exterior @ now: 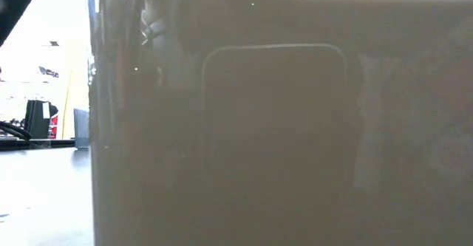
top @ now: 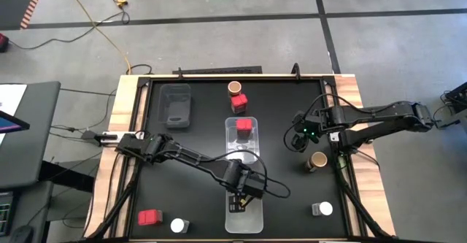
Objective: Sort spices by type
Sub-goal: Put the white seasoning bottle into the white bin
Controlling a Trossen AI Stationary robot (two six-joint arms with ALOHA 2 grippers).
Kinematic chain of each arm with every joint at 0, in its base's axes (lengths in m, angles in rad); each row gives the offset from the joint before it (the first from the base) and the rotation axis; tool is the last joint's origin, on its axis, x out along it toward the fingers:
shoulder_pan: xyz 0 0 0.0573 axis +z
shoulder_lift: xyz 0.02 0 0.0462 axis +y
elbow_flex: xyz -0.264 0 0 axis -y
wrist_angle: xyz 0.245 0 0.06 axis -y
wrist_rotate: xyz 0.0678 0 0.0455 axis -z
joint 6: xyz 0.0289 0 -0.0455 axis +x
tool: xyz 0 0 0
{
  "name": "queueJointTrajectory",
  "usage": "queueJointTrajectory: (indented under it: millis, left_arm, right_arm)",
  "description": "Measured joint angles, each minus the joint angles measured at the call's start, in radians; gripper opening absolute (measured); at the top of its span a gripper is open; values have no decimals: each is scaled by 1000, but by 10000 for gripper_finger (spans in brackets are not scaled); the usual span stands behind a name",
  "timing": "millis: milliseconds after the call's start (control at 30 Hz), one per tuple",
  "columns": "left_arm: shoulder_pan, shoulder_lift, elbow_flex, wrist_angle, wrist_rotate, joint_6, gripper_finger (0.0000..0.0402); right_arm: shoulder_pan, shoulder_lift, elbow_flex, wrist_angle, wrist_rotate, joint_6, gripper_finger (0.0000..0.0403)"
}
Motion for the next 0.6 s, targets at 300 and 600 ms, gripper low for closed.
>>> queueJointTrajectory:
  millis: [300, 600]
  left_arm:
    - [0, 0, 0, 11, 0, 0, 271]
    - [0, 0, 0, 11, 0, -1, 301]
  right_arm:
    - [0, 0, 0, 0, 0, -3, 329]
    - [0, 0, 0, 0, 0, -4, 329]
